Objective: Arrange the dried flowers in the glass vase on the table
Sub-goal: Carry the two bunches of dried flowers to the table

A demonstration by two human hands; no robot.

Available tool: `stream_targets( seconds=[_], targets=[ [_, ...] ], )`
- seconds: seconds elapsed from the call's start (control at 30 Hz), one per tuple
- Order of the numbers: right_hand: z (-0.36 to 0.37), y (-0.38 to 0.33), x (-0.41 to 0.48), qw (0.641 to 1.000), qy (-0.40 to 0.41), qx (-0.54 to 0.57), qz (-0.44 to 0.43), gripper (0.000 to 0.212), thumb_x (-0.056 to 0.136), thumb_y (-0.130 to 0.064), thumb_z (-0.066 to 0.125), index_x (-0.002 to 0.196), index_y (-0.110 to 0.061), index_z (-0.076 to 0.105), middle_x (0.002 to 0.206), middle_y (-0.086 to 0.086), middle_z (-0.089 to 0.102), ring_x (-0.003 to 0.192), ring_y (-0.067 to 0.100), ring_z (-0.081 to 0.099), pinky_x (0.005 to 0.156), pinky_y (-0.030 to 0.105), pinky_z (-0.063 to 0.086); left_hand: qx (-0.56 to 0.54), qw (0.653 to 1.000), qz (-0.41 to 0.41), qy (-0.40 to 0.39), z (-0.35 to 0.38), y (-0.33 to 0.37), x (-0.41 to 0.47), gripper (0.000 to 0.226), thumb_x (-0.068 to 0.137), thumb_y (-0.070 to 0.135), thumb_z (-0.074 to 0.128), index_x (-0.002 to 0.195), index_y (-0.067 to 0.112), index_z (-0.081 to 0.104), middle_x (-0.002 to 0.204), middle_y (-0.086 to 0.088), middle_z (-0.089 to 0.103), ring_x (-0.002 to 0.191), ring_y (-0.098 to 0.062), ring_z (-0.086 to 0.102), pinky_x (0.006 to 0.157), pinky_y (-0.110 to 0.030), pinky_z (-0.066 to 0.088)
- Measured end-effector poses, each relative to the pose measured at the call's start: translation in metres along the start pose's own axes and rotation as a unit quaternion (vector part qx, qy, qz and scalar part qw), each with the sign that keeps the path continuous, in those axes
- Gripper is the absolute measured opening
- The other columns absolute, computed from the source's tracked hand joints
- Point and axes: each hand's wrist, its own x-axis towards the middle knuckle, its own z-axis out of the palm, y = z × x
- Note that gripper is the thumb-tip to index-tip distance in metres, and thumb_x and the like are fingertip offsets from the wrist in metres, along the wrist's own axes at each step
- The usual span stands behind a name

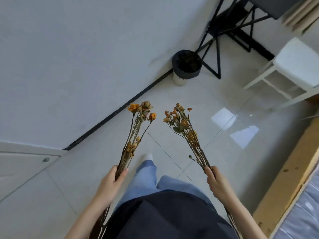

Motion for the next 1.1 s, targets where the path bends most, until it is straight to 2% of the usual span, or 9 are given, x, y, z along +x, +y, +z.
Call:
stream_targets(
  seconds=[0.2, 0.3, 0.37, 0.6, 0.73, 0.87, 0.97, 1.1],
  targets=[
    [-0.02, -0.009, 0.012, 0.992, 0.074, 0.08, 0.061, 0.033, 0.096, -0.04, 0.036, 0.082, -0.013, 0.046, 0.066, 0.004, 0.048, 0.055, 0.017, 0.041, 0.052, 0.031, 0.036, 0.062, 0.993, 0.034, -0.097, -0.005, 0.064, 0.077, 0.029, 0.092, 0.039, 0.048, 0.084, 0.011, 0.051, 0.061, 0.005, 0.045, 0.046, -0.003, 0.039, 0.045, -0.019, 0.031],
    [-0.032, -0.008, 0.021, 0.985, 0.088, 0.117, 0.087, 0.032, 0.096, -0.038, 0.037, 0.08, -0.011, 0.044, 0.065, 0.004, 0.046, 0.055, 0.016, 0.039, 0.052, 0.031, 0.036, 0.093, 0.984, 0.043, -0.143, 0.005, 0.091, 0.109, 0.025, 0.091, 0.041, 0.048, 0.088, 0.016, 0.052, 0.061, 0.004, 0.046, 0.042, 0.0, 0.041, 0.043, -0.016, 0.033],
    [-0.042, -0.005, 0.031, 0.982, 0.096, 0.132, 0.095, 0.03, 0.097, -0.036, 0.038, 0.078, -0.013, 0.044, 0.064, 0.003, 0.046, 0.054, 0.016, 0.039, 0.052, 0.029, 0.036, 0.107, 0.98, 0.049, -0.159, 0.015, 0.111, 0.131, 0.022, 0.091, 0.042, 0.048, 0.087, 0.021, 0.051, 0.061, 0.003, 0.045, 0.04, 0.0, 0.04, 0.041, -0.017, 0.033],
    [-0.11, 0.013, 0.099, 0.964, 0.137, 0.195, 0.115, 0.03, 0.097, -0.034, 0.038, 0.079, -0.011, 0.044, 0.06, 0.002, 0.045, 0.052, 0.015, 0.039, 0.053, 0.029, 0.034, 0.131, 0.972, 0.043, -0.19, 0.089, 0.199, 0.209, 0.036, 0.089, 0.042, 0.049, 0.093, 0.007, 0.052, 0.06, 0.001, 0.043, 0.038, -0.001, 0.035, 0.039, -0.016, 0.029],
    [-0.175, 0.029, 0.145, 0.96, 0.15, 0.206, 0.118, 0.035, 0.096, -0.037, 0.039, 0.08, -0.007, 0.045, 0.062, 0.003, 0.045, 0.053, 0.015, 0.039, 0.054, 0.03, 0.035, 0.139, 0.97, 0.054, -0.19, 0.147, 0.259, 0.242, 0.03, 0.09, 0.042, 0.049, 0.094, 0.012, 0.054, 0.059, 0.002, 0.043, 0.039, -0.001, 0.035, 0.039, -0.017, 0.029],
    [-0.247, 0.045, 0.181, 0.956, 0.166, 0.215, 0.111, 0.036, 0.095, -0.042, 0.038, 0.082, -0.009, 0.047, 0.061, 0.0, 0.043, 0.052, 0.012, 0.036, 0.05, 0.027, 0.032, 0.151, 0.968, 0.088, -0.178, 0.198, 0.318, 0.266, 0.017, 0.09, 0.043, 0.049, 0.084, 0.027, 0.05, 0.06, 0.004, 0.045, 0.039, 0.0, 0.039, 0.043, -0.017, 0.031],
    [-0.289, 0.054, 0.203, 0.951, 0.177, 0.228, 0.114, 0.037, 0.095, -0.043, 0.038, 0.084, -0.009, 0.048, 0.062, 0.0, 0.044, 0.052, 0.013, 0.036, 0.048, 0.026, 0.031, 0.163, 0.965, 0.088, -0.187, 0.231, 0.357, 0.283, 0.023, 0.089, 0.044, 0.049, 0.088, 0.022, 0.053, 0.058, 0.004, 0.045, 0.038, -0.001, 0.039, 0.04, -0.017, 0.03],
    [-0.322, 0.065, 0.235, 0.944, 0.182, 0.247, 0.123, 0.039, 0.095, -0.042, 0.038, 0.089, -0.005, 0.049, 0.064, 0.002, 0.046, 0.054, 0.012, 0.038, 0.05, 0.027, 0.033, 0.187, 0.955, 0.1, -0.206, 0.273, 0.407, 0.307, 0.009, 0.087, 0.046, 0.049, 0.088, 0.037, 0.05, 0.056, 0.014, 0.055, 0.046, 0.004, 0.05, 0.044, -0.014, 0.035]
  ],
)
